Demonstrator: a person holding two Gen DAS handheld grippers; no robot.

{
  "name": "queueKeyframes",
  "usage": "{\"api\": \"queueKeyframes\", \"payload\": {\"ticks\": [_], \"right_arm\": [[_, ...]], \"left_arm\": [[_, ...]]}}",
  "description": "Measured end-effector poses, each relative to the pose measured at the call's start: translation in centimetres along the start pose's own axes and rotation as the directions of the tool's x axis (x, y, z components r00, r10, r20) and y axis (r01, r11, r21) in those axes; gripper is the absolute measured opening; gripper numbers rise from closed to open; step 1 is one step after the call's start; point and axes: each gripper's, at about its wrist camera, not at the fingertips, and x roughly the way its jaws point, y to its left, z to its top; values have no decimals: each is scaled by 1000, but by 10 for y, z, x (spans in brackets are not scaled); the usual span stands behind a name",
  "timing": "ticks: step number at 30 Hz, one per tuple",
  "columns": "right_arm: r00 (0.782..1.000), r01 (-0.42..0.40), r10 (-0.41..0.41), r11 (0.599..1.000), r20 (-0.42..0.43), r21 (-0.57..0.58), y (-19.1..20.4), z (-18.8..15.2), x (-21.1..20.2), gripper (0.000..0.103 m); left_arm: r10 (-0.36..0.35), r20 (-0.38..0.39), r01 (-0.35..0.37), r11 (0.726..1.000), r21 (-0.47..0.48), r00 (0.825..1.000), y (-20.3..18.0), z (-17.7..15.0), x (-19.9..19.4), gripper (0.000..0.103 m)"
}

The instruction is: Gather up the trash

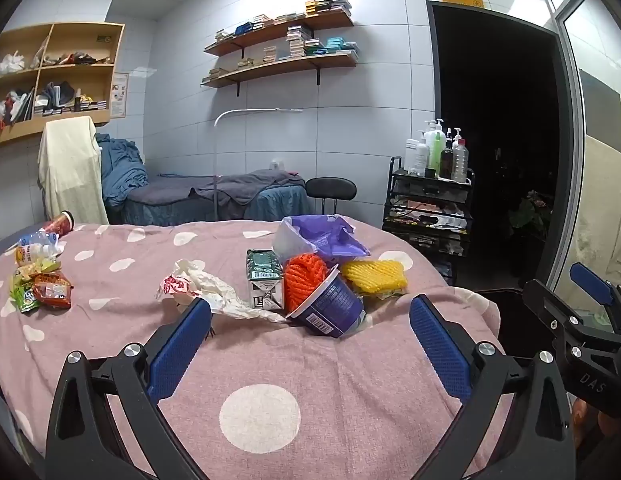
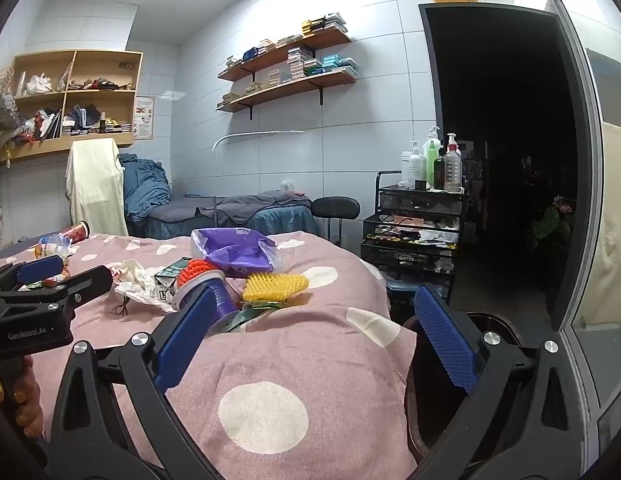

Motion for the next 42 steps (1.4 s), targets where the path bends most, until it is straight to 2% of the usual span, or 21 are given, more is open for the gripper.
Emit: {"api": "queueKeyframes", "payload": {"ticks": [13,42], "right_arm": [[1000,-2,2,1000,-6,-4,-4,3,9,98],[1000,-3,3,1000,-16,-2,1,-3,7,98]], "left_arm": [[8,3,-8,1000,9,1000,-11,-1,-4,98],[-19,-8,19,1000,10,1000,-9,-3,2,98]]}}
